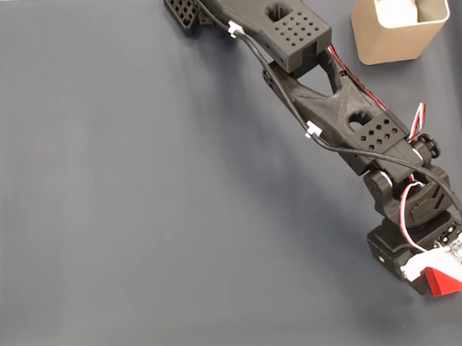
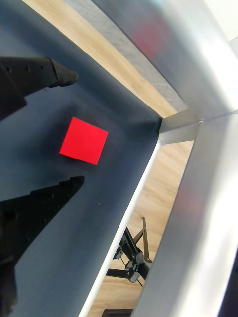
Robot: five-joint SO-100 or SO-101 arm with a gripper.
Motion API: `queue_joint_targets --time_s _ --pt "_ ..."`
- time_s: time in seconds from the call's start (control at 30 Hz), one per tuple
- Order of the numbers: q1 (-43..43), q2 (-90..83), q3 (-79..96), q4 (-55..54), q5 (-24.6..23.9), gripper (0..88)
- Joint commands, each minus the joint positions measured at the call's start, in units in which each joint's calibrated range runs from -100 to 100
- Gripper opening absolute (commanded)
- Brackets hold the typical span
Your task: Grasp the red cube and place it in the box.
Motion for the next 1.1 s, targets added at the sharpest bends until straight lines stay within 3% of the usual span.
queue_joint_targets --time_s 0.0,1.07 --pt "-0.3 -0.5 -3.3 -2.3 0.4 42.2" --pt "-2.8 0.1 -3.4 -6.8 -0.5 42.9"
